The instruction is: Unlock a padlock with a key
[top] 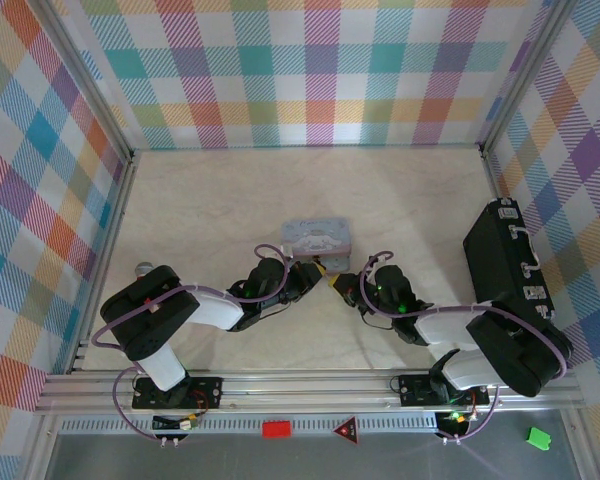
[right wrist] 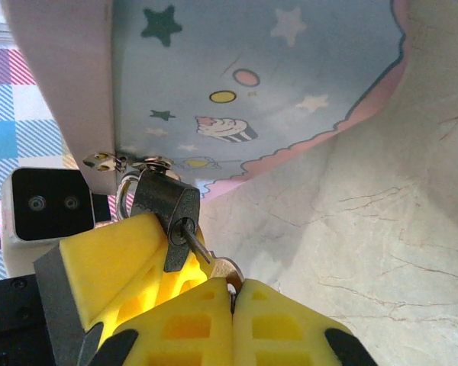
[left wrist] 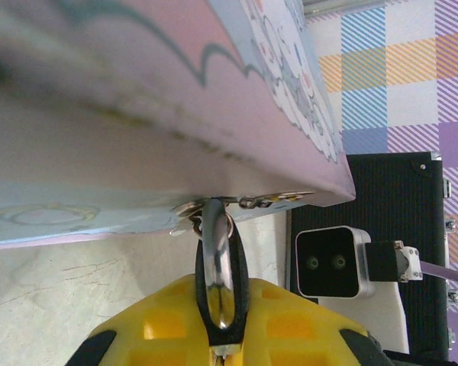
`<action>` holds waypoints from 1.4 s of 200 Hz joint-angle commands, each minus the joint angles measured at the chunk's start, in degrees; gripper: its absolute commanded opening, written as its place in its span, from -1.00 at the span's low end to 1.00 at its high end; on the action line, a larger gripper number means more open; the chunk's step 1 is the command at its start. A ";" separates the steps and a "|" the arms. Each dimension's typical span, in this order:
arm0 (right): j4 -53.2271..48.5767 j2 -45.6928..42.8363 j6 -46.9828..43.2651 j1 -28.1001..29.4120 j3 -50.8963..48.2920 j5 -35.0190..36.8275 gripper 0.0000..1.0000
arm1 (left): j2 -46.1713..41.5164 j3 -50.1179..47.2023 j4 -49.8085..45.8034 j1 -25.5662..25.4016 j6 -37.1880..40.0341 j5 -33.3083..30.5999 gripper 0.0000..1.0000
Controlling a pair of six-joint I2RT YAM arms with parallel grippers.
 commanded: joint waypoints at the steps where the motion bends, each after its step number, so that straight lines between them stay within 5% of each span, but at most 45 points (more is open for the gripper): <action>1: 3.78 -3.53 -3.99 0.76 3.39 -4.92 -1.00 | -0.01 1.67 5.21 -3.74 -1.52 8.88 -0.95; 90: 1.16 -3.38 -7.49 -6.15 3.95 -8.46 -1.00 | -2.53 2.45 1.07 -5.89 -0.01 9.67 -0.96; 280: 3.74 -3.79 -6.53 -4.80 7.95 -11.54 -1.00 | 0.44 4.39 -0.55 -8.14 0.56 10.38 -0.98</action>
